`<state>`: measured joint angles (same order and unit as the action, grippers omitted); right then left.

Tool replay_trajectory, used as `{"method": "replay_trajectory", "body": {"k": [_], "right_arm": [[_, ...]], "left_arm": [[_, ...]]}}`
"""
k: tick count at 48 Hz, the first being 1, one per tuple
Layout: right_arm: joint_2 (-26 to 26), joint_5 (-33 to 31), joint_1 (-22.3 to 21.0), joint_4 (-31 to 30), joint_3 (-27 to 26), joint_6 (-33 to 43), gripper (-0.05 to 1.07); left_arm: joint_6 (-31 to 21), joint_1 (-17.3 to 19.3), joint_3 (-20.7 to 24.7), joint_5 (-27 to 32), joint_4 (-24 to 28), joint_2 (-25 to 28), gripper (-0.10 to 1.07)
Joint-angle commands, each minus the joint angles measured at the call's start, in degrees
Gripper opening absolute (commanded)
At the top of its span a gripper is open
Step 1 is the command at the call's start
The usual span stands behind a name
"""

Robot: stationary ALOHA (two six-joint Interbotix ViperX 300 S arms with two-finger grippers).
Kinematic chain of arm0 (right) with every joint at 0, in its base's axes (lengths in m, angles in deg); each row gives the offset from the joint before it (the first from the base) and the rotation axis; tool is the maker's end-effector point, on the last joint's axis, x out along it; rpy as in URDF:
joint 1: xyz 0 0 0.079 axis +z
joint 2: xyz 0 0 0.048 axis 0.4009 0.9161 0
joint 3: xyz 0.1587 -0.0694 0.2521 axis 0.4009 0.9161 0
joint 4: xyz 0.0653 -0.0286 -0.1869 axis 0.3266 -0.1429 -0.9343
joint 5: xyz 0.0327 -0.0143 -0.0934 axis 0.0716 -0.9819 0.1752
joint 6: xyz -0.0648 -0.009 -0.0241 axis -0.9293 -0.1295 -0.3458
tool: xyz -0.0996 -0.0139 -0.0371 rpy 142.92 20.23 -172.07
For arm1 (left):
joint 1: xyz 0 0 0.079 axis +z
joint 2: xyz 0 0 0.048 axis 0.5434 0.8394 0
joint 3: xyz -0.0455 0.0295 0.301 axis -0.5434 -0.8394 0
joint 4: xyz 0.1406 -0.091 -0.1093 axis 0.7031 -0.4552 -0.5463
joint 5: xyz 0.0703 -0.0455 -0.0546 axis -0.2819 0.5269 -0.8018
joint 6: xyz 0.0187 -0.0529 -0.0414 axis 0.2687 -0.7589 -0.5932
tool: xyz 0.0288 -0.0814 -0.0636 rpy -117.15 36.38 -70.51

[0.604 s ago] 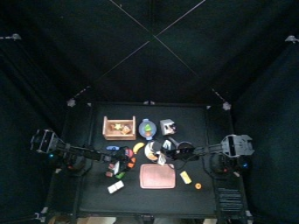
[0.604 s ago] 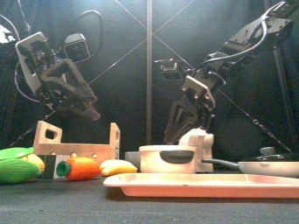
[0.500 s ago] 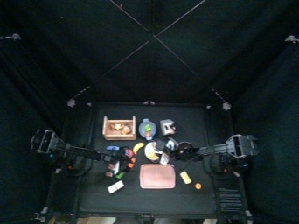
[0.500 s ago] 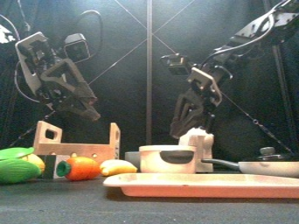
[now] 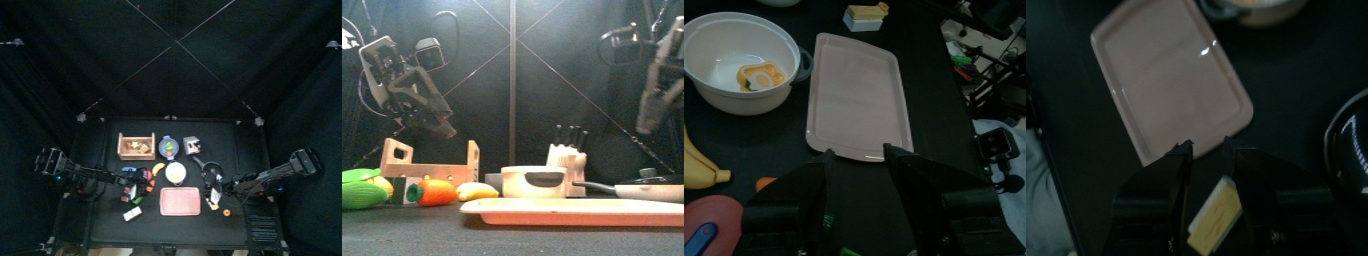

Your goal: Grab yellow nut

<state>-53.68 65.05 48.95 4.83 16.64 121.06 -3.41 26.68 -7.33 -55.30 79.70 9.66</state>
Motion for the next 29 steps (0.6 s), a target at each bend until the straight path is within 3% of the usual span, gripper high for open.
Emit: {"method": "replay_trajectory", "body": {"k": [1, 19, 29], "right_arm": [[-0.7, -0.6, 4.7, 4.5, -0.6, 0.2, 0.72], [2.0, -14.2, 15.9, 24.3, -3.3, 0.4, 0.72], [5.6, -17.6, 17.0, 25.8, -4.9, 0.4, 0.72]], "left_arm": [[0.1, -0.1, 1.1, -0.3, -0.1, -0.2, 0.83], [0.1, -0.3, 1.1, -0.3, -0.8, -0.1, 0.83], [0.1, -0.3, 1.0, -0.3, -0.9, 0.3, 0.83]]}}
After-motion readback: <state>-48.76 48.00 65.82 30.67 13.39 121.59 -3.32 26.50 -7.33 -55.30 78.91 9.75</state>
